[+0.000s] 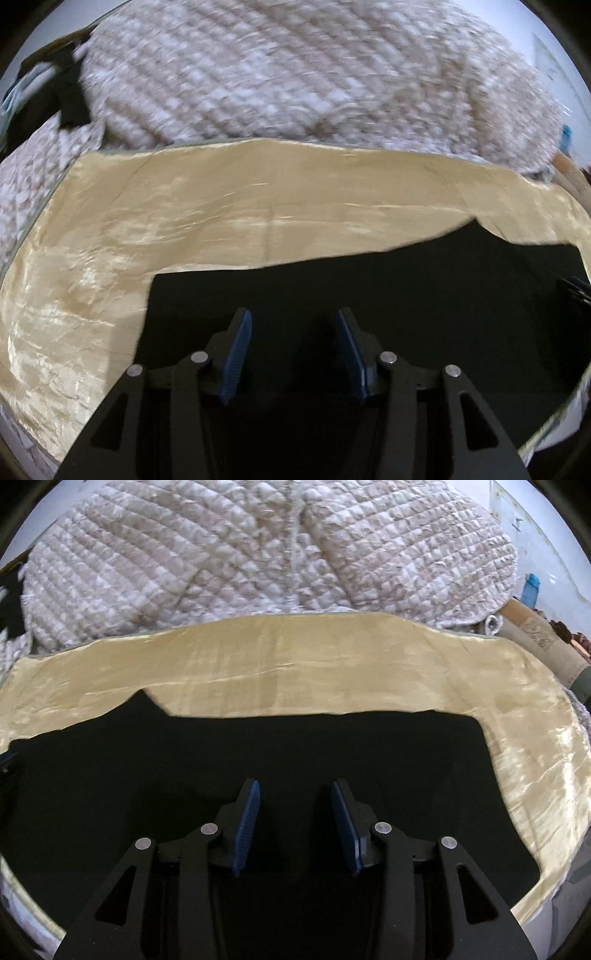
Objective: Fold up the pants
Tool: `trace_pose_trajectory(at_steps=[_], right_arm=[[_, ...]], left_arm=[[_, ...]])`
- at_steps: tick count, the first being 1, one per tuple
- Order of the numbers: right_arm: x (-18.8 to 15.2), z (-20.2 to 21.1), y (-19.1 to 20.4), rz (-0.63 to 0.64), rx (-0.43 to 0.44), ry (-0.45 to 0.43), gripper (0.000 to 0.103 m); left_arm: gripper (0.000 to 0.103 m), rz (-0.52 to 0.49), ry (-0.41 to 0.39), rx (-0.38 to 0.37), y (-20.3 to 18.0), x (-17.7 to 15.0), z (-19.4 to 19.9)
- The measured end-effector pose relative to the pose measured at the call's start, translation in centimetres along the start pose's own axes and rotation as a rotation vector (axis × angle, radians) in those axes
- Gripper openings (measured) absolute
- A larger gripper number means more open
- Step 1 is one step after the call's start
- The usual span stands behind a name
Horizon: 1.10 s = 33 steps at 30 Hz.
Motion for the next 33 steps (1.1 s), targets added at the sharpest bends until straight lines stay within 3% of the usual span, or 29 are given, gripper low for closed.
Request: trace_pose_trajectory(at_steps=[6, 11, 14, 18, 21, 24, 26, 30, 33], right_arm=[[-2.2, 0.7, 7.9, 0.175, 0.151, -0.021, 0.042], [-4.0, 1.4, 11.1, 0.353, 0.076, -0.103, 0.042], [-3.6, 1.0, 8.8, 0.264, 0.096, -0.078, 0.053], [-3.2, 0.5, 4.4, 0.118, 0.034, -0.055, 0.054], [-2.6, 0.8, 1.6, 0.033, -0.040, -0.064, 0.054], [-2.5, 0.7, -0.9, -0.066, -0.097, -0.045, 0.054], [-2.1, 1.2, -0.6, -0.067, -0.091, -0.067, 0.054], [-1.9, 1.9, 3.6, 0.034, 0.037, -0.107, 0.054], [-2.9, 2.2, 6.7, 0.133, 0.087, -0.107, 0.054]], left_arm=[[0.051, -0.100, -0.019, -0.109, -3.8, -2.2, 1.8], [0.055, -0.132, -0.003, -0.128, -4.1, -4.5, 1.5], [0.059, -0.112, -0.020, -0.088, -2.5, -4.2, 1.7], [0.061, -0.012, 0.002, -0.036, 1.0, -3.2, 0.7], [0.062, 0.007, 0.005, 0.074, 2.8, -2.4, 0.1], [0.064, 0.068, 0.018, 0.118, 4.2, -1.8, -0.5], [0.063, 0.084, 0.010, 0.141, 4.2, -1.5, -0.4], [0.063, 0.055, -0.031, 0.062, 2.2, -1.4, 1.1], [0.063, 0.012, -0.062, 0.009, 1.2, -2.6, 2.2]])
Point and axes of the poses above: each gripper's, at about its wrist camera, not at the fingertips, and z roughly against the way its jaws point, y to its left, x to its top, the point moved 5 cm from there along -z, roughly the way its jaws point, and after that the axes turned 6 degrees about z, right-handed, at the moved point
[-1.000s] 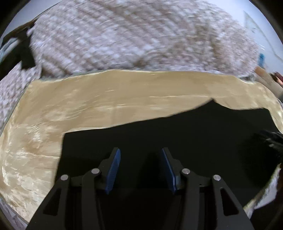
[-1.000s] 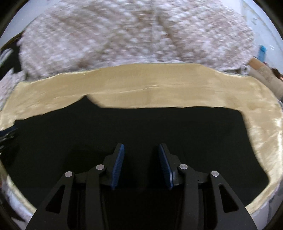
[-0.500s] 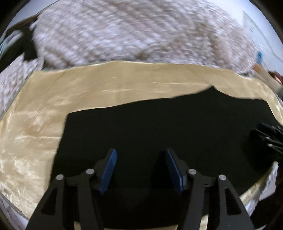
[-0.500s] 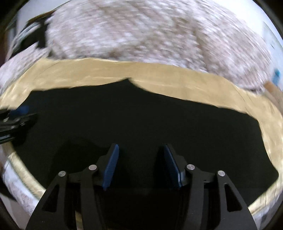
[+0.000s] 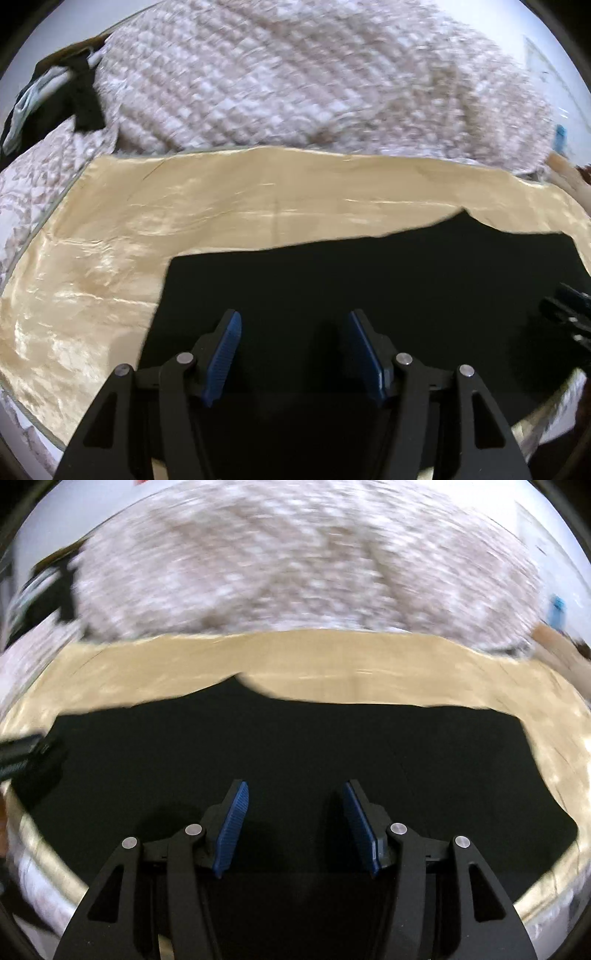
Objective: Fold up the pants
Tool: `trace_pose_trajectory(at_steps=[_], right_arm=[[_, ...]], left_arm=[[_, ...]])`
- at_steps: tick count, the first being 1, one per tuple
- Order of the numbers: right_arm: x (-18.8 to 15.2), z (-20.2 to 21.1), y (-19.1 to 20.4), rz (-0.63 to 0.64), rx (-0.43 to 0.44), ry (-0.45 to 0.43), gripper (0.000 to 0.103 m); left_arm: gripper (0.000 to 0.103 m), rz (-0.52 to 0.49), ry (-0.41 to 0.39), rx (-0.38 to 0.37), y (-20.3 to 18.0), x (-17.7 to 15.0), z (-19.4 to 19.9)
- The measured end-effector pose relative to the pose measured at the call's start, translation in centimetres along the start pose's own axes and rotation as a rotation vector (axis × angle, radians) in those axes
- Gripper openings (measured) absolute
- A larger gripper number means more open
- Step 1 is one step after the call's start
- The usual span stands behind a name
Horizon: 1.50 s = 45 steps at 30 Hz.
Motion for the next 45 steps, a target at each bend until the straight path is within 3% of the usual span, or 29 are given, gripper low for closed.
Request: trace_pose_trajectory(at_steps=[4, 7, 14, 19, 30, 32, 38, 44, 45], right_arm=[[-1.6, -0.7, 1.1, 0.014, 0.014, 0.038, 0.055], [-1.3, -0.6, 1.1, 0.028, -0.003, 0.037, 0.056], [-2.1, 0.4, 0.9, -0.024, 0.008, 0.040, 0.056], [-2.0, 0.5, 1.0, -0.046, 0.027, 0.040, 0.056], [-1.6, 0.4, 0.7, -0.050, 0.041, 0.043, 0.056], [-1.5, 0.4, 0.6, -0.055, 0.041, 0.041, 0.056], [-1.2, 0.3, 0.6, -0.068, 0.040, 0.032, 0.057], [-1.1, 0.5, 0.7, -0.078, 0.048, 0.023, 0.057], [-1.0, 0.6, 0.7, -0.081, 0.052, 0.020, 0.057]], left_arm=[[0.063, 0.048, 0.061, -0.018, 0.7, -2.1, 0.0], [0.063, 0.045, 0.033, -0.003, 1.1, -2.9, 1.3], [0.063, 0.180, -0.013, -0.043, 3.4, -5.4, 4.7], [0.063, 0.315, 0.017, -0.078, 5.9, -6.4, 5.2], [0.065, 0.429, 0.028, -0.128, 7.2, -6.9, 4.9], [0.069, 0.470, 0.030, -0.156, 7.4, -6.7, 4.7], [0.070, 0.561, 0.009, -0.193, 8.6, -5.5, 3.5], [0.068, 0.535, -0.007, -0.174, 8.4, -5.2, 3.3], [0.061, 0.522, -0.010, -0.165, 8.2, -4.9, 3.1]])
Point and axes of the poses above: each gripper's, at about its wrist camera, not at the fingertips, and z roughly against the way its jaws point, y to its left, x to its top, the point moved 5 cm from there along -z, roughly the way its jaws point, and after that the axes turned 6 degrees about z, right-handed, at the moved point
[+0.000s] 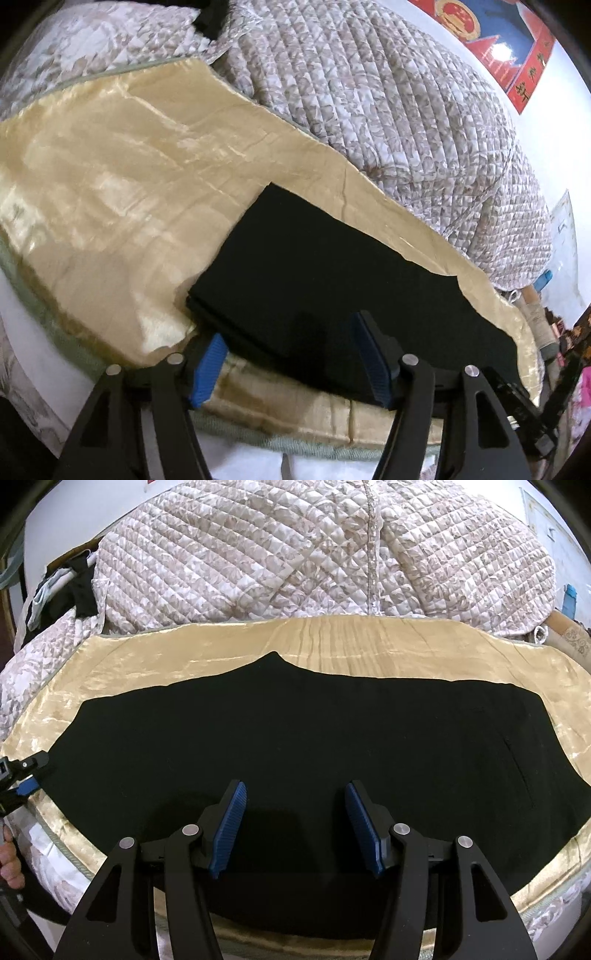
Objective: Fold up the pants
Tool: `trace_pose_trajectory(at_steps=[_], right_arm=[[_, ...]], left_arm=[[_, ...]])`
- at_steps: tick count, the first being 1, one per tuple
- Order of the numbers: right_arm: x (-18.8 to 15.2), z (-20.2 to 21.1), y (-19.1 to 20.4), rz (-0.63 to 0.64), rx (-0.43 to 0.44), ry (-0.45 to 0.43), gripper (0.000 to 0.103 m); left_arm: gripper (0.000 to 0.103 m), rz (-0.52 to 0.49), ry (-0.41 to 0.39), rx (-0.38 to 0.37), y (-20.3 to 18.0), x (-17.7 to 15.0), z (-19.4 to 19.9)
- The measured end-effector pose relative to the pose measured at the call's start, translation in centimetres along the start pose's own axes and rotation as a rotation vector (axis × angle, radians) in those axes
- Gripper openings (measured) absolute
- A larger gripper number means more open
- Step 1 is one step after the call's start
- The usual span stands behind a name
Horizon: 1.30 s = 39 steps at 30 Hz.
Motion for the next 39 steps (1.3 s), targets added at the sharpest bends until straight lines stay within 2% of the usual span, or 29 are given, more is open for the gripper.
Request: trace_pose_trajectory(at_steps=[1, 3, 5, 9, 13, 18, 23, 26, 28, 33, 35, 39], right_arm=[[0.1, 0.1, 0.0, -0.005, 0.005, -0.004, 0.056], [0.3, 0.3, 0.0, -0.012, 0.010, -0.011, 0.056], [0.4, 0.5, -0.1, -0.015, 0.008, -0.019, 0.056], [0.6, 1.0, -0.6, -0.034, 0.002, -0.028, 0.056], [0.6, 1.1, -1.5, -0.076, 0.004, -0.011, 0.056], [0.6, 1.6, -2.4, -0.115, 0.004, -0.007, 0.056], [0.5, 2.1, -3.8, -0.157, 0.004, -0.009, 0.057], [0.4, 2.4, -4.7, -0.184, 0.007, -0.012, 0.056], [0.4, 2.6, -5.6, -0.216, 0.012, -0.016, 0.056], [0.3, 2.6, -6.6, -0.266, 0.041, -0.011, 0.056], [0.5, 2.4, -6.3, -0.266, 0.068, -0.010, 0.056], [0.6, 1.7, -5.1, -0.270, 0.150, -0.006, 0.056]], left_arm=[[0.055, -0.011, 0.001, 0.005, -0.2, 0.3, -0.3], [0.025, -0.023, 0.009, 0.025, -0.7, 0.9, -1.0], [0.014, -0.028, 0.009, 0.051, -1.0, 1.4, -1.3], [0.010, -0.101, 0.008, 0.046, -3.0, 1.8, -0.9], [0.009, -0.199, 0.022, 0.011, -6.8, 2.1, -0.6], [0.009, -0.317, 0.063, -0.084, -13.3, 1.6, -1.0], [0.008, -0.427, 0.139, -0.186, -20.2, -1.7, -2.2], [0.008, -0.494, 0.185, -0.237, -23.3, -4.8, -2.6], [0.008, -0.526, 0.224, -0.253, -24.1, -6.9, -3.2], [0.009, -0.552, 0.368, -0.258, -22.8, -11.4, -5.0], [0.009, -0.540, 0.376, -0.279, -22.4, -11.4, -4.8], [0.023, -0.490, 0.432, -0.369, -22.0, -9.9, -2.8]])
Point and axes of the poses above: each gripper's, at about its wrist camera, not at the fingertips, and z roughly against the way its jaws point, y to its left, x to its top, the point moved 5 cm from there along -z, roughly the way its jaws point, and after that the axes turned 6 degrees about z, right-handed, at the moved point
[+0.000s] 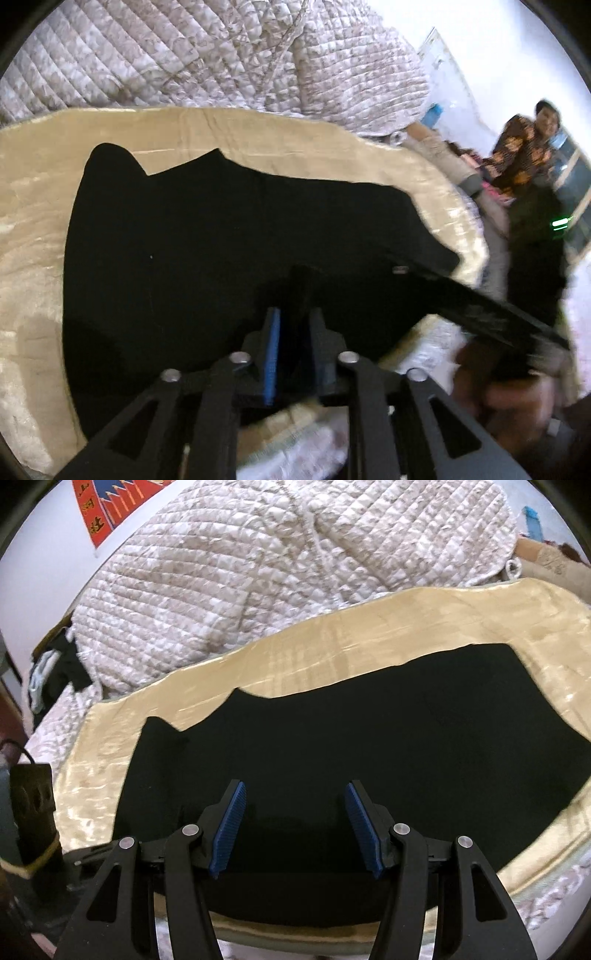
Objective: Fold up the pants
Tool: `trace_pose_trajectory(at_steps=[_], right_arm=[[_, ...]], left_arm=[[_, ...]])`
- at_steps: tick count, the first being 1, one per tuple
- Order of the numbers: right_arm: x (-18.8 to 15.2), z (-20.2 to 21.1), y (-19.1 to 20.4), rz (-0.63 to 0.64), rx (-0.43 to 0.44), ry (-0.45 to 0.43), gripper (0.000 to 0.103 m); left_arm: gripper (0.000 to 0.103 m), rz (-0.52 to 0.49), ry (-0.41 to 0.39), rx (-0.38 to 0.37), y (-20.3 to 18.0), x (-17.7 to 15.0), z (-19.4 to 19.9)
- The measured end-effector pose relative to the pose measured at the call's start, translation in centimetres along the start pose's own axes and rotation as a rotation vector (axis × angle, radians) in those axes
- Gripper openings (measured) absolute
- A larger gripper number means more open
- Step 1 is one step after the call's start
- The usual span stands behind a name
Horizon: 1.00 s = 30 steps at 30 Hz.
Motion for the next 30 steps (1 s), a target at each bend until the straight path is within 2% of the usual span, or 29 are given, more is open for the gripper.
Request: trace_pose_trajectory(at_steps=[2, 3, 6, 9, 13, 16, 19, 25, 27, 28, 29, 30], right_arm=[[0.0, -0.5, 0.4, -0.013, 0.055, 0.015, 0.056], [0.1, -0.8, 0.7, -0.020, 0.082, 0.021, 0.057], [0.5, -2.1, 1.5, -0.041, 0.155, 0.043, 0.056], [1.1, -4.2, 2.1, -0.031, 0.191, 0.095, 0.056], [1.4, -7.1, 2.9, 0.001, 0.217, 0.159, 0.056], [1.8, -8.0, 3.4, 0.036, 0.197, 0.160, 0.056], [2.4, -8.9, 3.6, 0.038, 0.194, 0.160, 0.056], [1.9, -8.9, 5.6, 0.061, 0.251, 0.168, 0.056], [2.0, -9.2, 5.2, 0.057, 0.237, 0.166, 0.050], [2.1, -9.4, 4.9, 0.046, 0.233, 0.168, 0.041], [2.2, -9.7, 4.4, 0.023, 0.225, 0.167, 0.028], [2.3, -10.0, 3.9, -0.011, 0.220, 0.170, 0.021]], left_arm=[[0.024, -0.004, -0.017, -0.023, 0.2, 0.1, 1.7], [0.026, -0.017, -0.045, -0.008, 0.5, 0.5, 2.8], [0.037, -0.008, -0.122, 0.063, 2.2, 2.5, 4.6], [0.037, -0.010, -0.149, 0.153, 4.1, 4.2, 4.8], [0.037, 0.016, -0.163, 0.198, 6.3, 5.0, 4.1], [0.037, 0.063, -0.147, 0.197, 7.9, 4.7, 3.4], [0.037, 0.068, -0.133, 0.205, 8.4, 4.4, 3.1], [0.037, 0.069, -0.138, 0.225, 9.0, 4.5, 3.2], [0.037, 0.065, -0.137, 0.235, 9.0, 4.5, 3.1], [0.037, 0.065, -0.135, 0.240, 9.0, 4.5, 2.9], [0.037, 0.065, -0.133, 0.245, 9.1, 4.6, 2.8], [0.037, 0.068, -0.132, 0.249, 9.1, 4.6, 2.6]])
Point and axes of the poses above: each gripper's, at about its wrist camera, not at the fingertips, and z roughly against the way its jaws point, y to its left, x to its top, the point moved 5 cm from there along -z, roughly the way its jaws point, and after that the axes turned 6 degrees about z, right-handed, at the moved point
